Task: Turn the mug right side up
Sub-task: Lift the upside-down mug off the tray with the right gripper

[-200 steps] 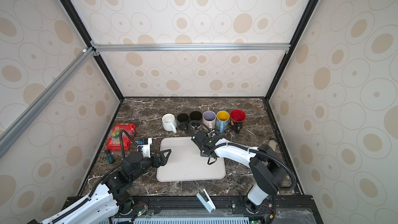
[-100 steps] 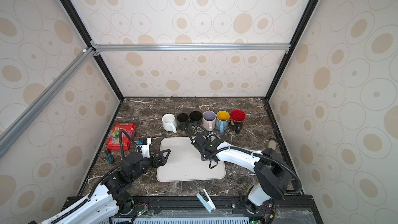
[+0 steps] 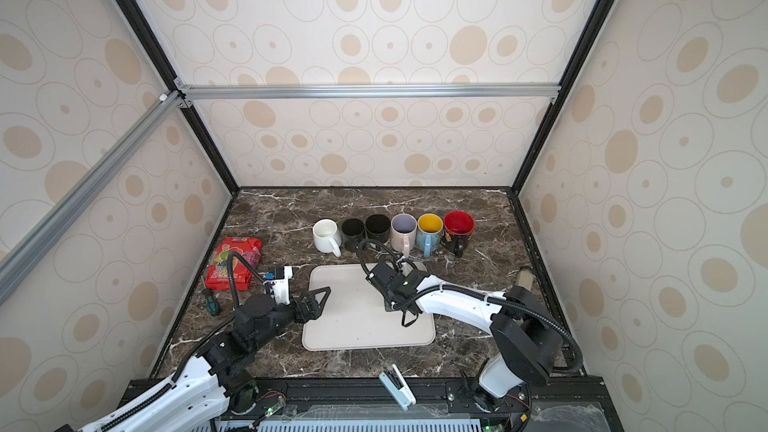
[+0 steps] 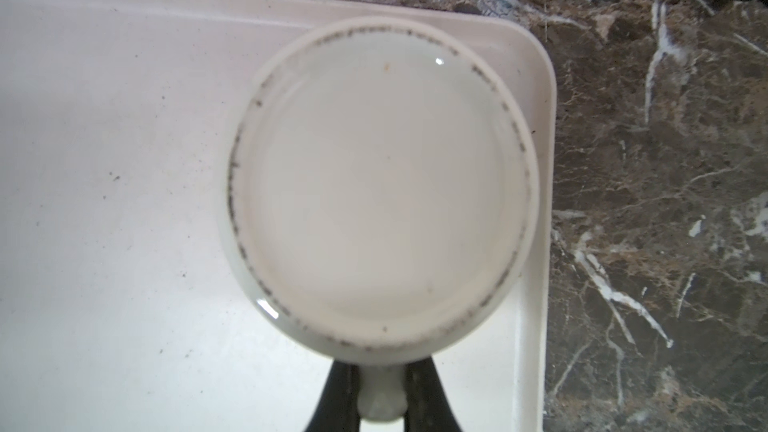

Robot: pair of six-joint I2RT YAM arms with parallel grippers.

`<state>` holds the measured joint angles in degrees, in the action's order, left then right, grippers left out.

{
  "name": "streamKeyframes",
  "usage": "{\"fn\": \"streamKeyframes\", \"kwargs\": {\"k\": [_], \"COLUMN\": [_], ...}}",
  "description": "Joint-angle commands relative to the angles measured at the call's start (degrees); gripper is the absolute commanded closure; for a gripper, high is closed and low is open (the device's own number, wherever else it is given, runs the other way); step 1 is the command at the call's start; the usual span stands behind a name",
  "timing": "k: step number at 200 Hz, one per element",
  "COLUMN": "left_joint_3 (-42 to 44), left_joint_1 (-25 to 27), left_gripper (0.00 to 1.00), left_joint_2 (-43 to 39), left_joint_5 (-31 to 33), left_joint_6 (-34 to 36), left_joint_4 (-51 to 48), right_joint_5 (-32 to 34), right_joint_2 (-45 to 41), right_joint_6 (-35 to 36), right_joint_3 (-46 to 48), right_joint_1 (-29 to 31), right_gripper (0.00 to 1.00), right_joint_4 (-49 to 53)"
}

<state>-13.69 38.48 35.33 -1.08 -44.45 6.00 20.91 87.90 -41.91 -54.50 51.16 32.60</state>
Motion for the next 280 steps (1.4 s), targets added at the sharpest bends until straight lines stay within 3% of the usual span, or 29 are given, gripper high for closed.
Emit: {"fn": "streamKeyframes", "kwargs": {"k": [1,71,105,172,213,242,280], "left_joint_3": [0.34,1.48,1.56,1.99,2.97,2.8,2.92], "left_joint_1": [-0.07,-0.05,-0.03,-0.02,0.0,-0.06,-0.06], "left_gripper": [0.03,0.01,0.01,0.01,0.01,0.01,0.02], "left_joint_2": [1.82,2.85,2.47,0.97,0.97,0.92,0.71], "left_joint_5": [-1.87,-1.91,-1.8,-1.38,-1.84,-2.08,-2.73], "left_joint_6": [-1.41,-1.12,-0.58,-0.33,-0.79,-0.68,-0.98], "left_joint_4": [4.93,6.76,5.98,5.29,6.38,6.18,6.89], "right_joint_5": [0.55,-1.58,-3.07,-1.78,-2.13,-3.34,-5.23], "right_joint_2": [-2.75,3.41,5.79,7.93,9.43,8.9,6.43], "right_joint_6": [-0.07,1.43,1.94,3.75,4.48,4.46,4.77], "right_joint_3": [0.26,-2.73,-4.72,-7.52,-8.34,-7.1,-4.92], "right_joint_1": [0.49,0.5,0.52,0.47,-0.1,-0.86,-0.97], "right_gripper": [1.0,1.0,0.85,0.73,0.77,1.0,1.0], "right_joint_4": [-3.19,-0.48,0.16,2.55,1.39,-0.38,-3.26]}}
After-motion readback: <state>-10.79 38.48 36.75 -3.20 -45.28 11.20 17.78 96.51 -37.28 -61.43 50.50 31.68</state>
